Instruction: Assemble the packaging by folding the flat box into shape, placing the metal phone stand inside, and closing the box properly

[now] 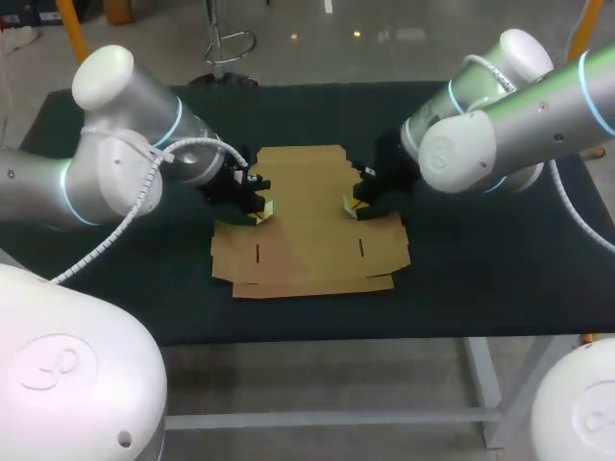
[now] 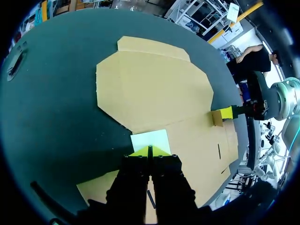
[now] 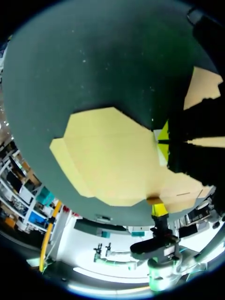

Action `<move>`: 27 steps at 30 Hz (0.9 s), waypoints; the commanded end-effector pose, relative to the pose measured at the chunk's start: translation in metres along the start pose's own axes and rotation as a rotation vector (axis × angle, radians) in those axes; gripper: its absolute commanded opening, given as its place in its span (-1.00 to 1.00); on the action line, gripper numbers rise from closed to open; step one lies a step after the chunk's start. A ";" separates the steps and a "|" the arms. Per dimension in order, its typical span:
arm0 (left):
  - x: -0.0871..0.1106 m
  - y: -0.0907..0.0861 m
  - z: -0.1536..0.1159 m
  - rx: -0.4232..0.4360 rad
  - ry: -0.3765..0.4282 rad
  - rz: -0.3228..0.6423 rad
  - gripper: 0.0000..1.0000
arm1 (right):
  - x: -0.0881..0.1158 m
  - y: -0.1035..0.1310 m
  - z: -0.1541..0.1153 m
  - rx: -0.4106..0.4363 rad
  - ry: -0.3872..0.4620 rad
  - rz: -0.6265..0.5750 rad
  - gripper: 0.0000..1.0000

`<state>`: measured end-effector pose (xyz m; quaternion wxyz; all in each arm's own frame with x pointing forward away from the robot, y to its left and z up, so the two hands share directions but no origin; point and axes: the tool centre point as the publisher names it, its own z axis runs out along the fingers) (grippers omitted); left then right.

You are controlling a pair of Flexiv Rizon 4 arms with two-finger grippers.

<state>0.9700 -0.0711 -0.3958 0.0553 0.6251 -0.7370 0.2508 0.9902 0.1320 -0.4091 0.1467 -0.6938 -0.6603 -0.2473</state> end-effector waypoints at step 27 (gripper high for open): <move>0.001 -0.008 0.027 -0.024 -0.111 -0.022 -1.00 | -0.005 0.007 0.025 0.046 -0.070 0.028 -1.00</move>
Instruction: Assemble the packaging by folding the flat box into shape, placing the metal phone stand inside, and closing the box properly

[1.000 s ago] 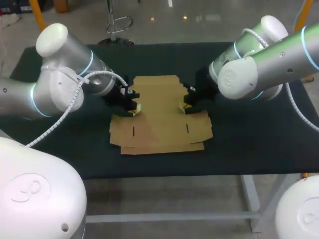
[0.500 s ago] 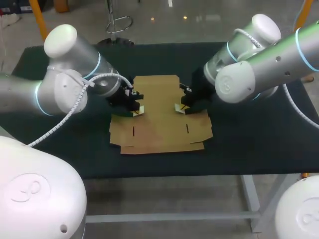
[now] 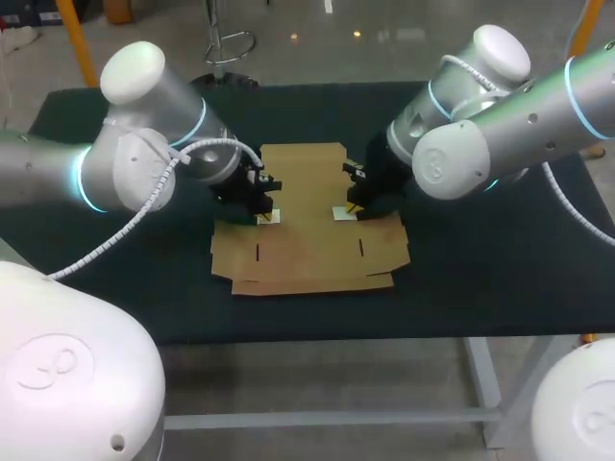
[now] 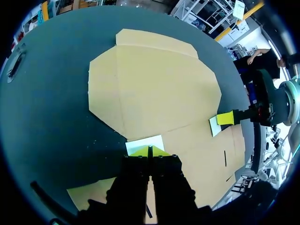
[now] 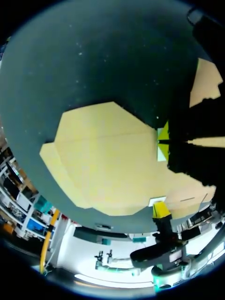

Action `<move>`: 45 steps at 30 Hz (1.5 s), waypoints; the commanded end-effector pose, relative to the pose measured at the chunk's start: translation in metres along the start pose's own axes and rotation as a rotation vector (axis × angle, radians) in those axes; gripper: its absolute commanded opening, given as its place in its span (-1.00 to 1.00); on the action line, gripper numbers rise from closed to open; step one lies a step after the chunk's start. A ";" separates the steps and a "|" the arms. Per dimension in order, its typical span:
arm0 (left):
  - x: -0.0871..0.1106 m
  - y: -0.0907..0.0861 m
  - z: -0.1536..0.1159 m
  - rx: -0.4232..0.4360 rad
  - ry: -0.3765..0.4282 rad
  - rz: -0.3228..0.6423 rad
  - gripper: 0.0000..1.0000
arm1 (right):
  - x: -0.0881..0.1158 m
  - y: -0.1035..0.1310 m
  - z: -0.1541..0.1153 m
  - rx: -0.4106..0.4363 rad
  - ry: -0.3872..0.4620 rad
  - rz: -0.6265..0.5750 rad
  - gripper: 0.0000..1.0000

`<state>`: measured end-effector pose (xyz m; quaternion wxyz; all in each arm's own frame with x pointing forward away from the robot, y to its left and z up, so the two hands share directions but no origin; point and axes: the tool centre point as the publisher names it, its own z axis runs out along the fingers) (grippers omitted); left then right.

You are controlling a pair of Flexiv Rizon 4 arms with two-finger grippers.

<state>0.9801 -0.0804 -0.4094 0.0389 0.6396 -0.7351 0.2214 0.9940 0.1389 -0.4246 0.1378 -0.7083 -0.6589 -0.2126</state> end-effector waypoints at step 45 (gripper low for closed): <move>-0.028 -0.009 -0.060 0.018 -0.042 -0.063 -1.00 | -0.024 0.016 -0.060 0.087 0.156 0.004 -1.00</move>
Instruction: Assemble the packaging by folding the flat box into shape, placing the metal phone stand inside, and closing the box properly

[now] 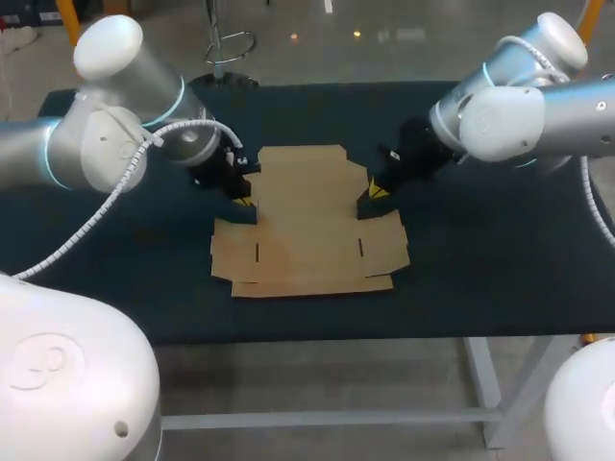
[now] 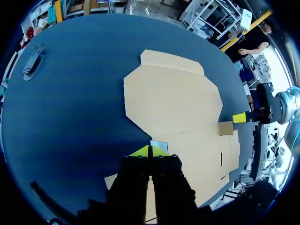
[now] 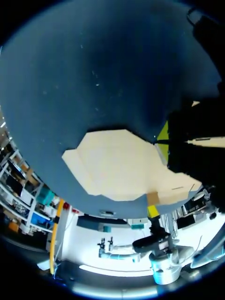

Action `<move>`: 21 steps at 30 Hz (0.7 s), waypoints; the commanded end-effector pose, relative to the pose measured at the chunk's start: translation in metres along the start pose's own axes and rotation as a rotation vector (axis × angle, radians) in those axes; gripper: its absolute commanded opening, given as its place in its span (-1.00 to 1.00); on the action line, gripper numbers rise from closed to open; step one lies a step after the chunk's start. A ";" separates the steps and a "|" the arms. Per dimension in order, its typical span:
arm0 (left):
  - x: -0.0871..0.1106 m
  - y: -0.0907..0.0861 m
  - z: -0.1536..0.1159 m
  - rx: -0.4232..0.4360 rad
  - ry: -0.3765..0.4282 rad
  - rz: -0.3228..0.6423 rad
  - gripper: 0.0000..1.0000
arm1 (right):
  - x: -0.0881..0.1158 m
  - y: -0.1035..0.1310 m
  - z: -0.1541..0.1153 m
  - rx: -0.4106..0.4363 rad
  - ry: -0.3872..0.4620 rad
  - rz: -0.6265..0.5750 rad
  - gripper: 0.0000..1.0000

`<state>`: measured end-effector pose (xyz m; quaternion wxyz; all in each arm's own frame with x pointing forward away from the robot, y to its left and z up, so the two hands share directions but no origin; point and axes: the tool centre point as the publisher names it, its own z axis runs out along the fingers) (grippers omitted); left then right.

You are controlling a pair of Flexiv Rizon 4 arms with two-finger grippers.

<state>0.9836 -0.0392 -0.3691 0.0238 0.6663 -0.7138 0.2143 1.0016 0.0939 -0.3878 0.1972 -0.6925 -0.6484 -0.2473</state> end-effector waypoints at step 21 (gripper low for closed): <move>-0.024 0.027 -0.051 0.045 0.001 -0.089 -1.00 | -0.010 -0.018 -0.034 0.082 0.003 0.016 -1.00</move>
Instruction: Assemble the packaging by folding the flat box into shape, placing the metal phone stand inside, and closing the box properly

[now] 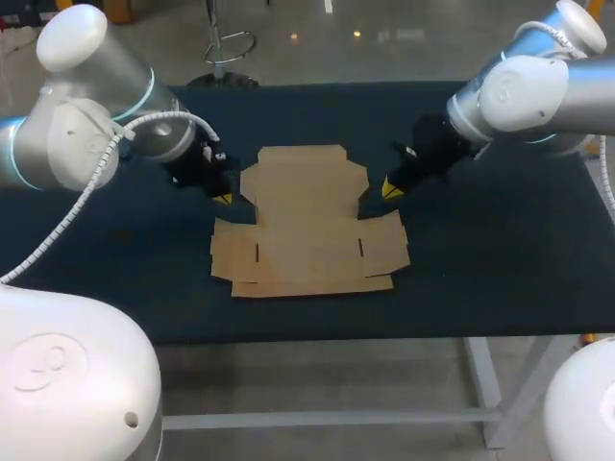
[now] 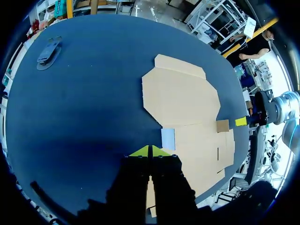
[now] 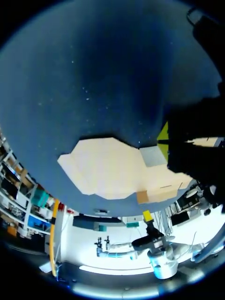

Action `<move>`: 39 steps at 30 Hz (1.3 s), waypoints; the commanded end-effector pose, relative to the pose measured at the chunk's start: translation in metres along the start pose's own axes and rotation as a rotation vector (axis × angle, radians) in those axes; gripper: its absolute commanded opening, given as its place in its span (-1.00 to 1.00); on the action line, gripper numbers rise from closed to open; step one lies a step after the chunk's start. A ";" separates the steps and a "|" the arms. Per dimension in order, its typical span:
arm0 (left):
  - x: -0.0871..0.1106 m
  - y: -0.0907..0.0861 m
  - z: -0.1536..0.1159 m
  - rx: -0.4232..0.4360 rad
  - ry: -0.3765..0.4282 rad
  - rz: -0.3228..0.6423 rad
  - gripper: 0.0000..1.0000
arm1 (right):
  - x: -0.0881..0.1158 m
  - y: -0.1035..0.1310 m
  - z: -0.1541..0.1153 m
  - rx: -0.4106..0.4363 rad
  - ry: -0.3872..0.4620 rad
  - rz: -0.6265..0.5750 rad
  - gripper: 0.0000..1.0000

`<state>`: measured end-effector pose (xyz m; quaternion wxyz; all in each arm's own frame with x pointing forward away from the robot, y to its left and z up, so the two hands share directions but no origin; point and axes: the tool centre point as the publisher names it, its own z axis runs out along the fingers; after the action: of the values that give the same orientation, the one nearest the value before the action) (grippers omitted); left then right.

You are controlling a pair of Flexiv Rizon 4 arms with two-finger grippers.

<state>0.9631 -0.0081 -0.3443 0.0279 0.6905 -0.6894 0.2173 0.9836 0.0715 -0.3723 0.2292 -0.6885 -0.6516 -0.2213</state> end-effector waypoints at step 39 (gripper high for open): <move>-0.036 0.131 -0.065 0.054 0.033 -0.093 -1.00 | -0.030 -0.135 -0.029 -0.075 -0.005 0.040 -1.00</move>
<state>0.8338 0.0398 -0.3342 0.0390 0.7184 -0.6527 0.2374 0.8568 0.0387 -0.3666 0.2210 -0.7063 -0.6336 -0.2256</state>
